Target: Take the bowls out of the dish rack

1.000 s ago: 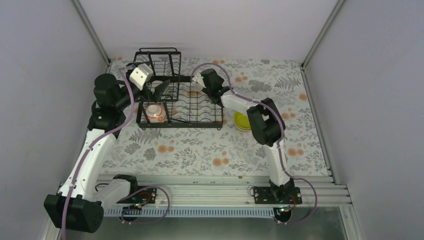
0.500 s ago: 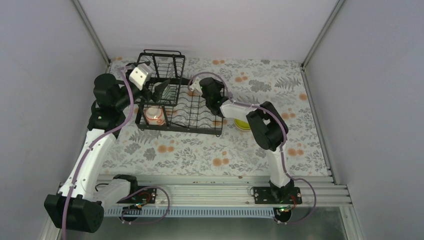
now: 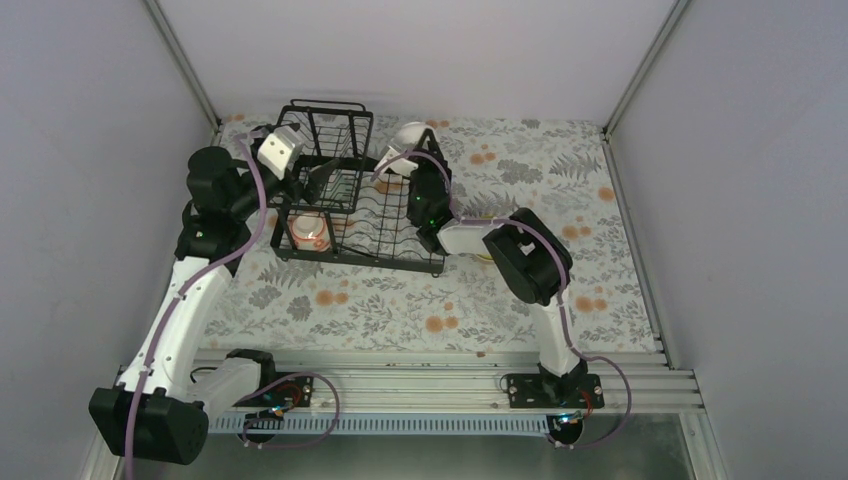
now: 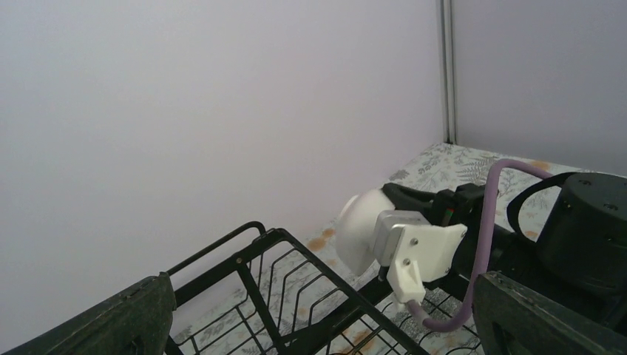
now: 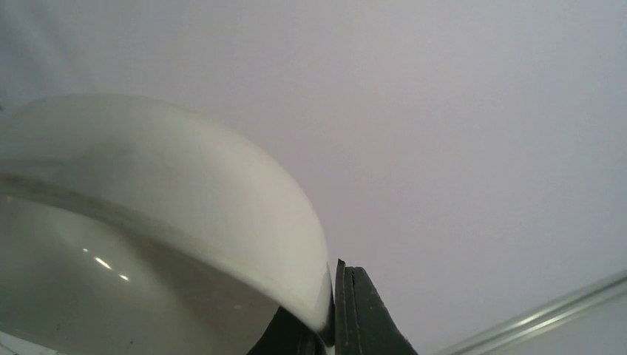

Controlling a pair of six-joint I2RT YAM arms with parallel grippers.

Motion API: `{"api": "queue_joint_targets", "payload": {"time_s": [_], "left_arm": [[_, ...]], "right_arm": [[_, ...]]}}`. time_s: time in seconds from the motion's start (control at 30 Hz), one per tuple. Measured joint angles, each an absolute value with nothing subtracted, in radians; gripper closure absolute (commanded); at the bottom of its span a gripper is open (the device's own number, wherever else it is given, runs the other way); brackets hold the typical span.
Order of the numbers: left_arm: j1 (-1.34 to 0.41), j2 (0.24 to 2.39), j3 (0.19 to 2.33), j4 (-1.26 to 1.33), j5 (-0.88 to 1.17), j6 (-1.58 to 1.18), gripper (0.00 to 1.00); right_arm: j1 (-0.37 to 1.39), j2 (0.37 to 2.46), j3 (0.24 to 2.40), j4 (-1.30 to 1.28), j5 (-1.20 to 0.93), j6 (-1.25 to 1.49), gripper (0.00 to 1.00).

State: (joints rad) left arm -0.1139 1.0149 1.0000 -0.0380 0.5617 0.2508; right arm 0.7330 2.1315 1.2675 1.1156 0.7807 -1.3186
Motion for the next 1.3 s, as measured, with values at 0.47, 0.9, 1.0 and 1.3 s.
{"api": "queue_joint_targets", "payload": {"time_s": [0.47, 0.9, 1.0, 1.3], "left_arm": [[-0.114, 1.026, 1.0, -0.039, 0.562, 0.251, 0.0], [-0.114, 1.026, 1.018, -0.046, 0.567, 0.251, 0.0], [-0.114, 1.026, 1.027, -0.046, 0.574, 0.251, 0.0], [-0.114, 1.021, 1.03, -0.048, 0.586, 0.25, 0.0]], "right_arm": [[0.668, 1.887, 1.514, 0.228, 0.732, -0.794, 0.96], [0.472, 1.545, 1.602, -0.727, 0.372, -0.456, 0.96], [0.418, 1.511, 1.507, -0.85, 0.271, -0.443, 0.96], [0.279, 1.507, 1.341, -1.048, 0.086, -0.471, 0.96]]}}
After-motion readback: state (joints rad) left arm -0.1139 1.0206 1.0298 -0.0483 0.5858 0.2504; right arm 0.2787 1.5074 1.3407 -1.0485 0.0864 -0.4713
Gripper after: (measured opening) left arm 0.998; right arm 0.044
